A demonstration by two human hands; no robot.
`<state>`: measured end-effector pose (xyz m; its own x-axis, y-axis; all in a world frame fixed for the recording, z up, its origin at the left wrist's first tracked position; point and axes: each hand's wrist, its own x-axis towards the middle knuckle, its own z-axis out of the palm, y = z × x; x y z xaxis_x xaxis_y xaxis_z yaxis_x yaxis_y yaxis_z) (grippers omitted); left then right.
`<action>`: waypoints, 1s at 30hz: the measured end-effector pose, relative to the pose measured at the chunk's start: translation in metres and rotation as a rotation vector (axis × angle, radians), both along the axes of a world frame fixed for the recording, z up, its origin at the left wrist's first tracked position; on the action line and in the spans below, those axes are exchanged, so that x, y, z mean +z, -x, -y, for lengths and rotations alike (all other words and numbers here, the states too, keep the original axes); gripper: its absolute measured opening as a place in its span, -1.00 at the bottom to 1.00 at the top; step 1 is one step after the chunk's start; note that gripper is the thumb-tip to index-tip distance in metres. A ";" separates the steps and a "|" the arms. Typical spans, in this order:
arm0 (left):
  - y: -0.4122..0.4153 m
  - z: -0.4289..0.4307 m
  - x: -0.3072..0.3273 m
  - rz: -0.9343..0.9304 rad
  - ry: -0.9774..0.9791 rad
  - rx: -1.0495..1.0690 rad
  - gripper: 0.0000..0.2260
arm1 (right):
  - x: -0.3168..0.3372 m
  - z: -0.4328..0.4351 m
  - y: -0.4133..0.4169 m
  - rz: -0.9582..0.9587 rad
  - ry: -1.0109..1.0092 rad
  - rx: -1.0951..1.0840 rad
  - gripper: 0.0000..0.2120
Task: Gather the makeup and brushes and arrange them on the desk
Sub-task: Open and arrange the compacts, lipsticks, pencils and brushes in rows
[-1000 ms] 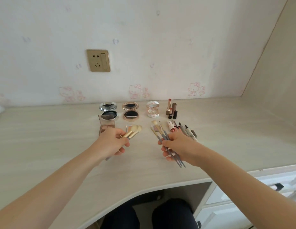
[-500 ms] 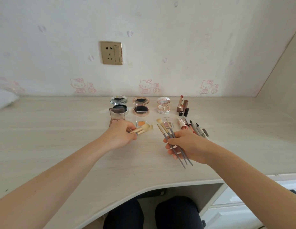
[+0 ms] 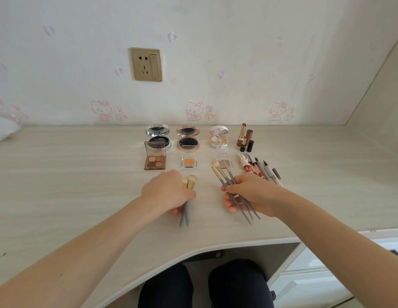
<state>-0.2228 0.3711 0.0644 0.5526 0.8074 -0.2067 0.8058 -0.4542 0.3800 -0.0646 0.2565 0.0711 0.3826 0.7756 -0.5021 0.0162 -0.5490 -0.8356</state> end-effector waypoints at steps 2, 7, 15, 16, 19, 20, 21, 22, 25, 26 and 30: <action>-0.003 0.006 0.000 0.001 0.032 0.006 -0.78 | 0.001 -0.004 0.002 0.023 -0.002 0.011 -0.86; -0.005 0.009 0.001 -0.013 0.063 -0.031 -0.62 | 0.002 -0.012 0.006 0.142 -0.005 0.041 -0.86; 0.017 -0.037 -0.016 0.231 -0.426 -0.725 -0.58 | 0.002 -0.012 -0.007 0.189 -0.012 0.021 -0.88; 0.017 -0.041 -0.019 0.196 -0.435 -0.809 -0.52 | 0.002 -0.012 -0.009 0.185 -0.009 0.013 -0.88; 0.013 -0.041 -0.022 0.154 -0.437 -0.914 -0.59 | 0.000 -0.014 -0.014 0.199 0.000 0.014 -0.91; 0.012 -0.040 -0.023 0.169 -0.470 -0.930 -0.65 | 0.000 -0.014 -0.015 0.208 0.000 0.024 -0.92; 0.012 -0.038 -0.022 0.183 -0.517 -0.939 -0.70 | 0.000 -0.016 -0.016 0.217 -0.001 0.036 -0.92; 0.013 -0.038 -0.024 0.197 -0.561 -0.939 -0.72 | 0.000 -0.017 -0.017 0.234 0.000 0.053 -0.92; 0.016 -0.030 -0.028 0.218 -0.587 -0.874 -0.67 | 0.003 -0.023 -0.018 0.305 0.008 0.118 -0.92; 0.017 -0.026 -0.030 0.232 -0.589 -0.845 -0.66 | 0.004 -0.026 -0.019 0.324 0.005 0.140 -0.92; 0.023 -0.011 -0.037 0.313 -0.553 -0.677 -0.67 | 0.005 -0.033 -0.020 0.348 -0.033 0.208 -0.93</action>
<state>-0.2458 0.3821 0.0275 0.9079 0.2314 0.3495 0.1998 -0.9719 0.1245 -0.0443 0.2900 0.0764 0.3587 0.8677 -0.3442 0.4092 -0.4776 -0.7775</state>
